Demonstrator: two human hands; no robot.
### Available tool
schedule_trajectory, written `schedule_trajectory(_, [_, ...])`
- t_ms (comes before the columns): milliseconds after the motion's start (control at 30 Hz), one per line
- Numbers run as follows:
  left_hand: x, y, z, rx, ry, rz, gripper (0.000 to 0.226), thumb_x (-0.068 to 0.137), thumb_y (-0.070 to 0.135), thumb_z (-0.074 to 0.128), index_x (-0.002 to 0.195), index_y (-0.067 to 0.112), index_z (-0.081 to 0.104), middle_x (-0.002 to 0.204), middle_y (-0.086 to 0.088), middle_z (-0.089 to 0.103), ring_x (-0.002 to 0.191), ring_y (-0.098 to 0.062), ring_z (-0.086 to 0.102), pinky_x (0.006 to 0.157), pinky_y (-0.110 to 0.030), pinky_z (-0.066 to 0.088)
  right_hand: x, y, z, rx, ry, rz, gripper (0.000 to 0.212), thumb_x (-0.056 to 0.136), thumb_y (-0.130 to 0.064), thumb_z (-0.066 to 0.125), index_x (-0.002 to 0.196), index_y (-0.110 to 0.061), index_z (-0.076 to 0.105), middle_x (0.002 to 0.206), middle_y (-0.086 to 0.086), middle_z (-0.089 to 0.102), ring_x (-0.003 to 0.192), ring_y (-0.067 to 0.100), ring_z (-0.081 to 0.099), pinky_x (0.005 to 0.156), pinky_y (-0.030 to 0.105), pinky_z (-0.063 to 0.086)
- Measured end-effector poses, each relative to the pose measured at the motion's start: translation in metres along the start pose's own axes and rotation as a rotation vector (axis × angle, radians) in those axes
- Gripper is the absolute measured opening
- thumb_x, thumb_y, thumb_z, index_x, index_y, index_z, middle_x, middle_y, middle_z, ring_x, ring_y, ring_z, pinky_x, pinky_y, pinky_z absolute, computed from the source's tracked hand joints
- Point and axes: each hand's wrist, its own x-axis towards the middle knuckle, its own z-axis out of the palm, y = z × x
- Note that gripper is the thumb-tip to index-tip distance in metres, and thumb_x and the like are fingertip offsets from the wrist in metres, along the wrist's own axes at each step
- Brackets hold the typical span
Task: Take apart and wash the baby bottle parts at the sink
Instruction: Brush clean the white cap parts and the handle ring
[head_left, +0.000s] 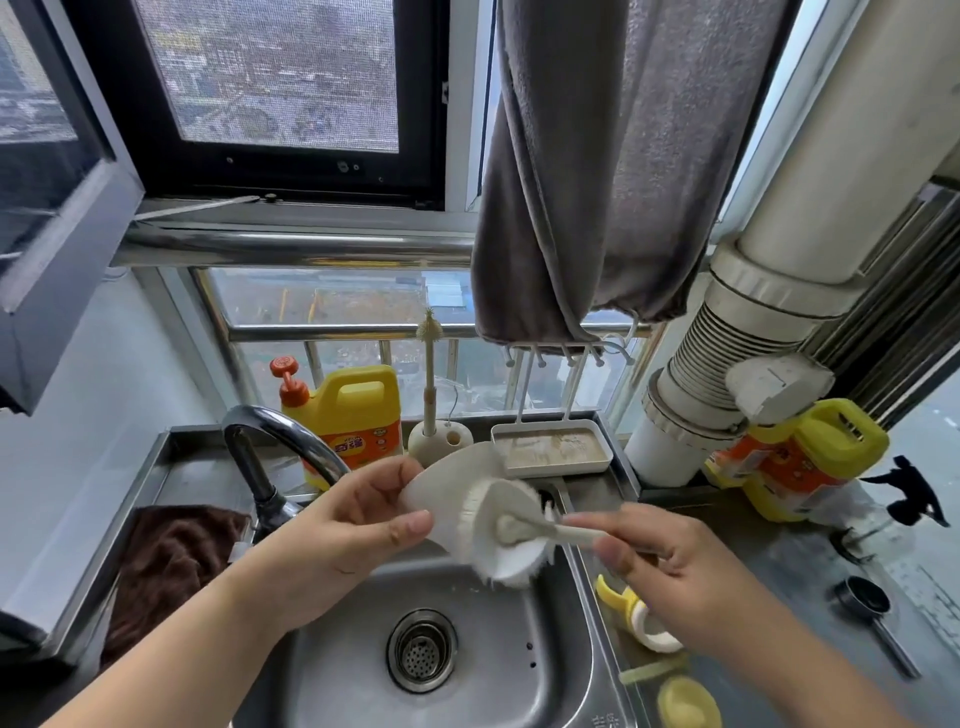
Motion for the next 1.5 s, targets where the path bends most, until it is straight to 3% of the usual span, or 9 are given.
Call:
schedule_trajectory(200, [0.001,-0.006,0.006,0.046,0.012,0.003,0.035,0.064,0.028,0.087,0.089,0.012,0.068,0.088,-0.01,0.064,0.087,-0.018,0.062,0.082,-0.026,0.052,0.009,-0.003,-0.01,0.084,0.077,0.058,0.025,0.083,-0.048,0.052,0.104,-0.059,0.061,0.073,-0.013,0.061,0.056,0.001,0.05,0.052,0.011,0.035])
schedule_trajectory(333, [0.0,0.001,0.001,0.078,0.009,-0.011,0.034,0.065,0.028,0.086,0.088,0.012,0.067,0.085,-0.009,0.062,0.082,-0.016,0.06,0.077,-0.023,0.051,0.006,-0.006,-0.003,0.004,-0.078,0.03,0.027,0.085,-0.049,0.053,0.107,-0.048,0.068,0.076,-0.014,0.06,0.067,0.004,0.054,0.059,0.012,0.037])
schedule_trajectory(500, [-0.006,0.002,-0.001,-0.021,0.018,-0.07,0.038,0.055,0.033,0.091,0.086,0.021,0.072,0.091,-0.004,0.067,0.087,-0.017,0.063,0.08,-0.027,0.053,0.011,0.007,-0.012,0.059,0.042,0.127,0.027,0.078,-0.056,0.052,0.101,-0.053,0.067,0.08,-0.005,0.064,0.067,0.013,0.059,0.058,0.017,0.043])
schedule_trajectory(700, [0.0,0.002,0.0,0.075,0.114,-0.077,0.053,0.049,0.056,0.087,0.083,0.018,0.074,0.081,-0.005,0.067,0.072,-0.013,0.063,0.065,-0.021,0.052,0.022,-0.006,0.006,0.003,-0.032,0.077,0.029,0.084,-0.05,0.054,0.106,-0.041,0.07,0.086,-0.016,0.064,0.077,0.001,0.058,0.064,0.012,0.04])
schedule_trajectory(867, [0.001,0.0,-0.009,0.209,0.07,-0.054,0.037,0.066,0.044,0.083,0.083,0.014,0.071,0.082,-0.005,0.066,0.081,-0.012,0.061,0.075,-0.019,0.049,0.025,-0.003,0.01,-0.036,-0.022,0.076,0.036,0.082,-0.068,0.048,0.099,-0.045,0.069,0.088,-0.014,0.065,0.086,0.005,0.06,0.076,0.028,0.049])
schedule_trajectory(1100, [0.007,-0.01,0.01,0.085,0.104,-0.126,0.048,0.062,0.021,0.076,0.099,-0.003,0.06,0.092,-0.013,0.064,0.08,-0.018,0.061,0.069,-0.026,0.054,0.029,-0.005,0.023,-0.194,0.046,-0.02,0.065,0.076,-0.084,0.023,0.086,-0.035,0.065,0.07,-0.01,0.055,0.077,0.007,0.049,0.069,0.024,0.029])
schedule_trajectory(1167, [0.008,-0.012,0.014,0.099,0.099,-0.118,0.028,0.061,0.024,0.079,0.083,0.009,0.069,0.08,-0.009,0.063,0.07,-0.014,0.059,0.06,-0.02,0.05,0.024,-0.004,0.022,-0.201,0.007,-0.031,0.065,0.074,-0.087,0.022,0.083,-0.038,0.064,0.069,-0.007,0.054,0.076,0.008,0.049,0.07,0.023,0.028])
schedule_trajectory(1300, [0.005,-0.017,0.004,0.096,0.091,-0.092,0.045,0.057,0.044,0.088,0.08,0.009,0.071,0.077,-0.011,0.063,0.069,-0.016,0.058,0.065,-0.022,0.048,0.018,0.001,0.002,-0.095,-0.02,0.065,0.062,0.064,-0.093,0.028,0.074,-0.045,0.067,0.076,-0.012,0.061,0.071,0.006,0.054,0.062,0.016,0.035])
schedule_trajectory(1500, [0.008,-0.011,0.001,0.088,0.059,-0.039,0.04,0.061,0.039,0.087,0.079,0.009,0.068,0.078,-0.011,0.062,0.074,-0.017,0.06,0.073,-0.024,0.052,0.021,-0.009,0.004,-0.061,0.024,0.022,0.04,0.083,-0.066,0.045,0.079,-0.034,0.068,0.065,-0.019,0.058,0.064,0.002,0.052,0.058,0.015,0.033])
